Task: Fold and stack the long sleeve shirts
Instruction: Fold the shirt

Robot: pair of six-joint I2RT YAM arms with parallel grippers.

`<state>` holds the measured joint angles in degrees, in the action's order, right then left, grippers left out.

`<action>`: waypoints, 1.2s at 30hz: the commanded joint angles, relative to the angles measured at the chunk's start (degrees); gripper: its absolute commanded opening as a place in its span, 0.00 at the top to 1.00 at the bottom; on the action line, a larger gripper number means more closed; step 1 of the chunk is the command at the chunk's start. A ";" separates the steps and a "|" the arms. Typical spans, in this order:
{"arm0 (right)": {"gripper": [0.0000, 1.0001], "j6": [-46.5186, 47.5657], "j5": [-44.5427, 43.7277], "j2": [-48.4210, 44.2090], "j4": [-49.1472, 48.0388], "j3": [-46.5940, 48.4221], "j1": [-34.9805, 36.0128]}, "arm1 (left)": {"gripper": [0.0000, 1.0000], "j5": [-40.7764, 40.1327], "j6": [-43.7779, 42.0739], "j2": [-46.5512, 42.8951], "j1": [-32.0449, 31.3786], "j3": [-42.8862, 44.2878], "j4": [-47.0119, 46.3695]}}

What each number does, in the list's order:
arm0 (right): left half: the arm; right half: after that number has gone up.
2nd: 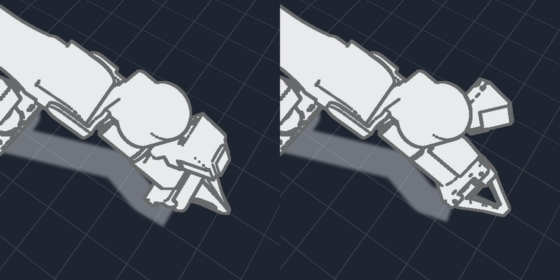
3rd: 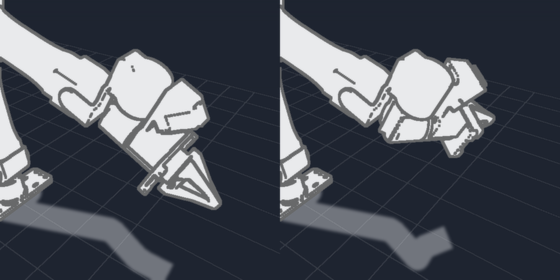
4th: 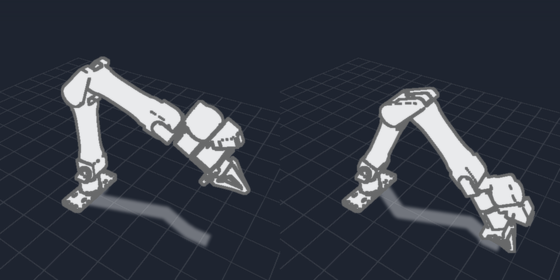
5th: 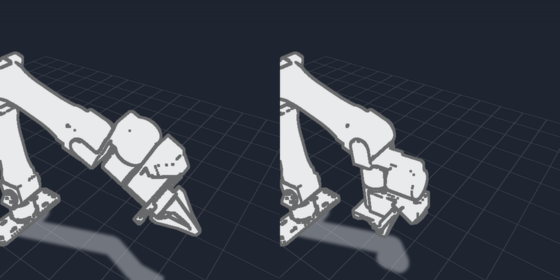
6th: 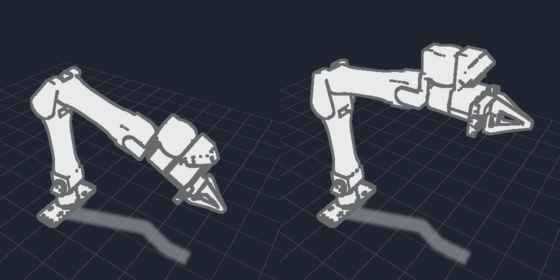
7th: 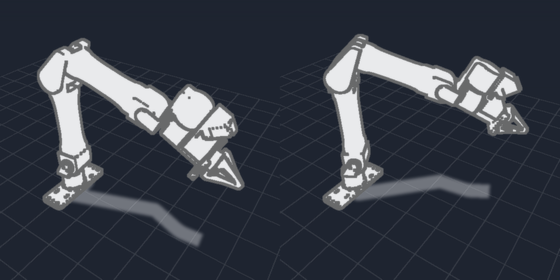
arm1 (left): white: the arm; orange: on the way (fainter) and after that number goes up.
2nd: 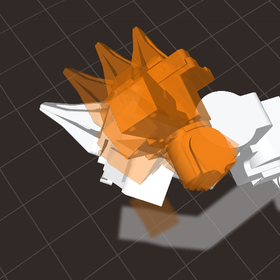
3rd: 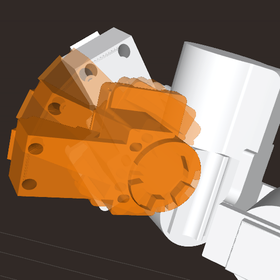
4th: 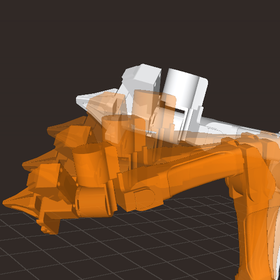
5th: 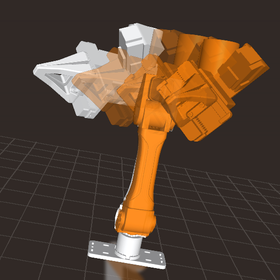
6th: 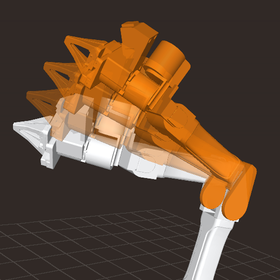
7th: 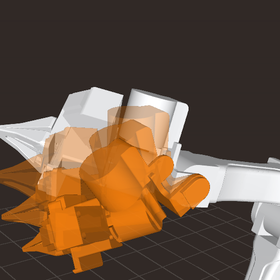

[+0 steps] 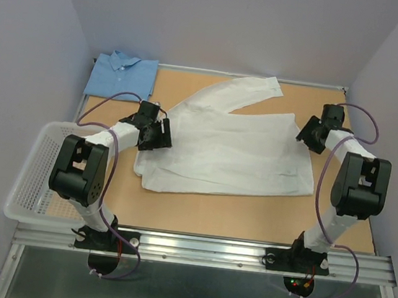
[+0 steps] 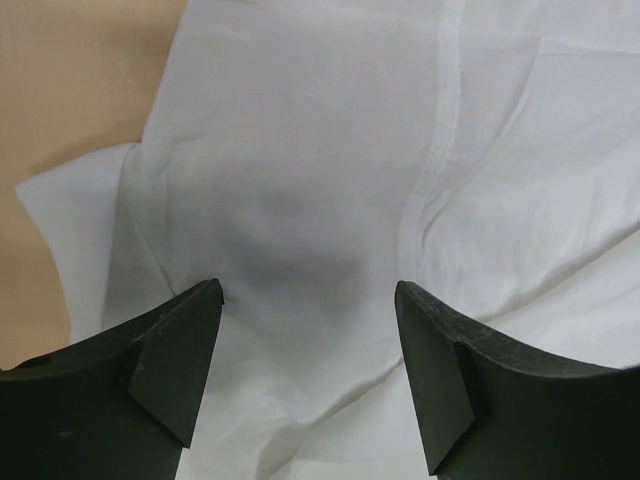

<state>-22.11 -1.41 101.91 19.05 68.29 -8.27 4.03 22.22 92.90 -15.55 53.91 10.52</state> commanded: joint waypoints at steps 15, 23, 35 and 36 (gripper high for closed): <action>0.39 -16.12 25.23 6.20 -27.40 -7.90 5.20 | 0.21 4.23 3.97 4.39 1.22 2.96 -5.34; 0.39 -18.58 17.95 1.64 -24.26 -18.01 3.09 | 0.21 5.37 5.73 0.53 3.86 -4.07 -2.62; 0.39 -7.08 5.19 -8.66 -7.98 -6.54 2.91 | 0.21 -1.39 -4.63 -6.16 5.36 12.86 6.87; 0.39 -4.46 5.54 -8.31 -6.84 -4.85 2.91 | 0.23 -2.27 -7.16 -4.68 5.36 16.72 8.01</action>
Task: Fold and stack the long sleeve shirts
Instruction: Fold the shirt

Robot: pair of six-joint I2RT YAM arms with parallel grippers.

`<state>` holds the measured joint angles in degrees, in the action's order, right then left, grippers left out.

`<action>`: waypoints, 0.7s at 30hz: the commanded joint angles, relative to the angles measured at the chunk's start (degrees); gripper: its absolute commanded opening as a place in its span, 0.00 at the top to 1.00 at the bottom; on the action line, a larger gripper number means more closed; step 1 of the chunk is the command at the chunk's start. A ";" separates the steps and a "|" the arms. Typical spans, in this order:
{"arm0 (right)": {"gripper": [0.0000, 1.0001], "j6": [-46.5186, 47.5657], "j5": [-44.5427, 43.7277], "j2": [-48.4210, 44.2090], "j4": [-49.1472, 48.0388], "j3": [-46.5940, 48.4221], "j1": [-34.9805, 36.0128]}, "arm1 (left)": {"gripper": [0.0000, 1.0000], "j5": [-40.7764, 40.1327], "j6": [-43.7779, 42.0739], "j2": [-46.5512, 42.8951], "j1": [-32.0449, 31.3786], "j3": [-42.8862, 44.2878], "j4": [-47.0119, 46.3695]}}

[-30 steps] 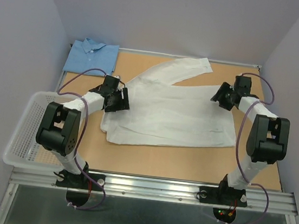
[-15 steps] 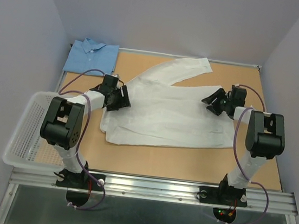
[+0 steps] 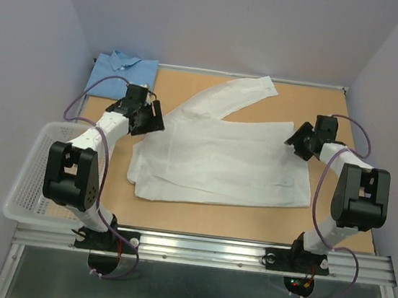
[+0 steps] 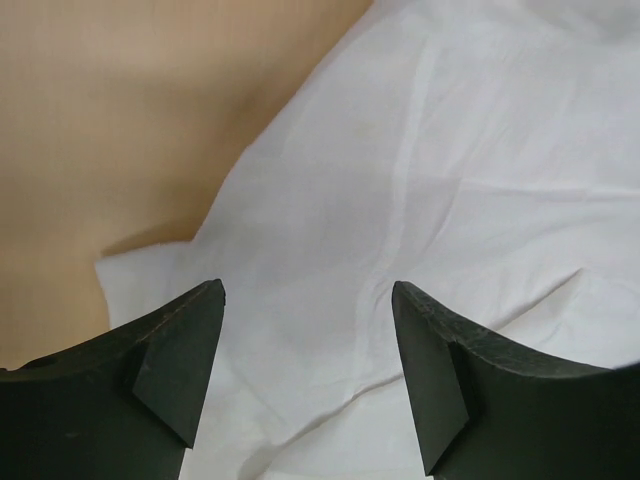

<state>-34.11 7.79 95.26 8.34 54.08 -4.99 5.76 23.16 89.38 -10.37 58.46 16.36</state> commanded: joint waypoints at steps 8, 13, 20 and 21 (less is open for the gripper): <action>0.39 17.92 -1.56 6.33 8.10 22.72 -0.45 | 0.28 -7.00 -16.30 10.71 0.09 22.92 3.41; 0.39 21.35 -3.49 11.07 8.36 26.85 -0.37 | 0.30 -1.82 -20.42 17.74 -0.53 27.32 3.24; 0.39 21.19 -2.09 16.27 8.62 30.46 -0.45 | 0.39 2.41 -21.58 23.11 -1.84 29.96 1.83; 0.39 21.10 -1.38 16.62 8.54 30.64 -0.45 | 0.41 2.50 -21.58 23.73 -2.02 30.22 1.92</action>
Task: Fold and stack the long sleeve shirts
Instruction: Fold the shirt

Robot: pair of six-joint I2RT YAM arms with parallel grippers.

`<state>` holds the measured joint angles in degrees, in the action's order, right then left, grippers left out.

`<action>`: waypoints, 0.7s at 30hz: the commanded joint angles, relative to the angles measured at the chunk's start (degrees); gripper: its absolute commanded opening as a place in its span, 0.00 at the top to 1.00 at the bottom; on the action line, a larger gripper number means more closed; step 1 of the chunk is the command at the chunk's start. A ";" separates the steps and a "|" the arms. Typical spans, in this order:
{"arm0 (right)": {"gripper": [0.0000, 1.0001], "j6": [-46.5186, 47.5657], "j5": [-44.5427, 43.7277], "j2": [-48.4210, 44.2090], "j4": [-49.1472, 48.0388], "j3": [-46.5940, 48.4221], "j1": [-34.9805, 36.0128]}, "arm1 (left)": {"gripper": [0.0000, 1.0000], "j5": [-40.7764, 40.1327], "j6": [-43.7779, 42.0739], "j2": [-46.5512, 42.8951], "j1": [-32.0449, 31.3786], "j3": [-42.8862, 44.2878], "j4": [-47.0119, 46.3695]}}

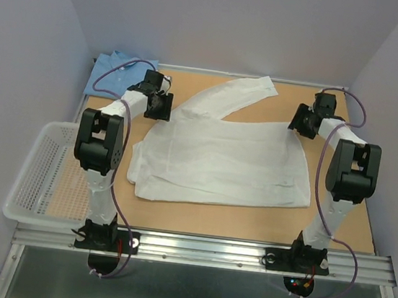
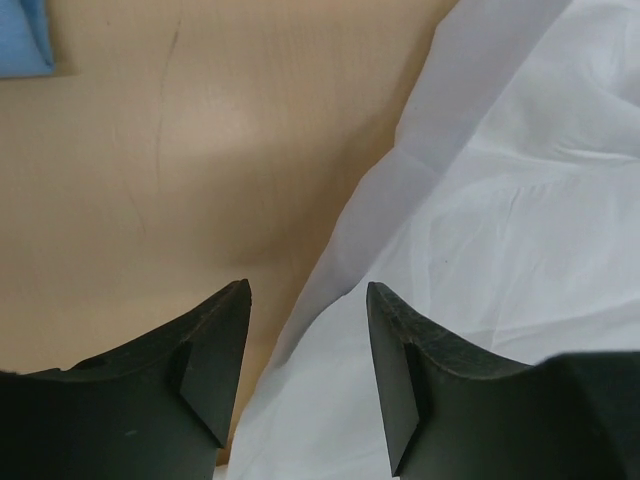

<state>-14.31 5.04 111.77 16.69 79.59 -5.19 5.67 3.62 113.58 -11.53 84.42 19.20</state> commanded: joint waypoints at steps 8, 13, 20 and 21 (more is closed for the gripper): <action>0.39 3.41 -0.73 3.72 0.27 6.54 -0.17 | 0.42 0.22 -2.39 2.17 -1.65 4.35 -0.66; 0.39 6.74 1.72 7.23 0.27 10.40 -0.26 | 0.44 -0.05 -2.47 3.49 -1.65 5.31 -1.10; 0.39 10.17 7.52 11.54 0.28 15.50 -0.17 | 0.48 -0.40 -2.47 5.33 -1.65 6.28 -0.83; 0.39 10.44 7.88 11.81 0.28 15.68 -0.17 | 0.49 -0.40 -2.47 5.42 -1.65 6.37 -0.66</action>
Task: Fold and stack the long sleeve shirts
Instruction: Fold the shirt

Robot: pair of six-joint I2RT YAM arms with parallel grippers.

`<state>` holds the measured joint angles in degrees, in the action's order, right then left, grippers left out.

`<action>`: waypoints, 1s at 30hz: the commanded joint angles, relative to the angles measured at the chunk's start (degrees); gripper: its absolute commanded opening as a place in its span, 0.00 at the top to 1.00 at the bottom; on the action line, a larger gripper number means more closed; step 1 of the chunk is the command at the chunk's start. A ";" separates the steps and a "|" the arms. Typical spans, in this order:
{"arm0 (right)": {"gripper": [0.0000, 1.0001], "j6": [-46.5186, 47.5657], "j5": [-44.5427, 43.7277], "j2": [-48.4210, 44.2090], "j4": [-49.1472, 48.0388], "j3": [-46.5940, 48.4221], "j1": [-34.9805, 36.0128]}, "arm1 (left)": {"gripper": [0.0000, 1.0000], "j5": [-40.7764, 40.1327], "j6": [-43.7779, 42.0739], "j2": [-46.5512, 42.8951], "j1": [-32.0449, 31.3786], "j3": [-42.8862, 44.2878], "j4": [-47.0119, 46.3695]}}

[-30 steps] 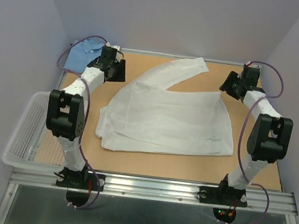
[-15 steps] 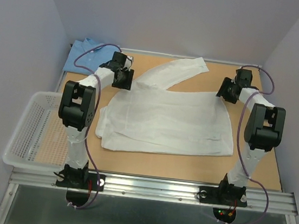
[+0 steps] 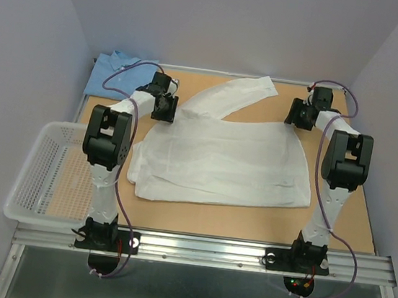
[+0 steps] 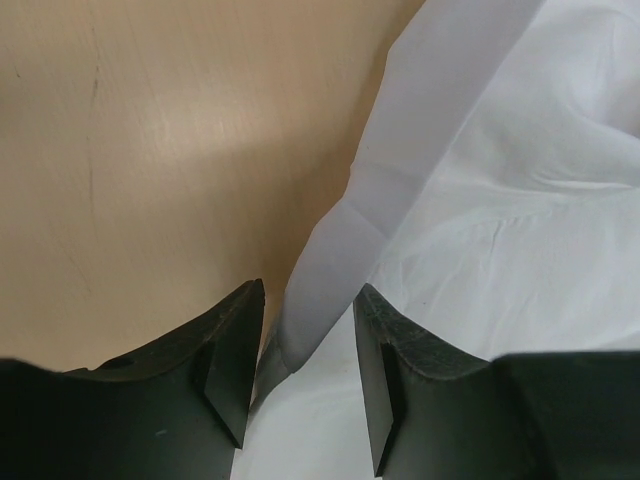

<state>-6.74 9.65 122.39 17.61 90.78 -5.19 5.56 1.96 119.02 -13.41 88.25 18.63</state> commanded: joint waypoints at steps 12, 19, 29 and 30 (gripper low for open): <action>0.39 4.90 2.66 3.73 -0.47 6.60 -0.26 | 0.55 -1.08 -1.17 -0.81 0.31 5.09 1.23; 0.40 6.30 4.76 6.11 0.32 6.78 -0.08 | 0.61 -2.40 -1.34 -0.81 0.31 5.97 2.02; 0.61 9.29 3.45 4.53 1.82 3.79 0.09 | 0.80 -1.87 -1.43 -0.72 0.31 5.71 1.85; 0.65 9.73 3.01 4.44 1.99 3.79 0.09 | 0.81 -1.87 -1.43 -0.72 0.31 5.71 1.58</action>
<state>0.71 13.47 127.02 17.67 95.46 -5.19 4.01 1.26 120.05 -13.41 91.98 20.03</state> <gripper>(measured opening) 0.386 0.208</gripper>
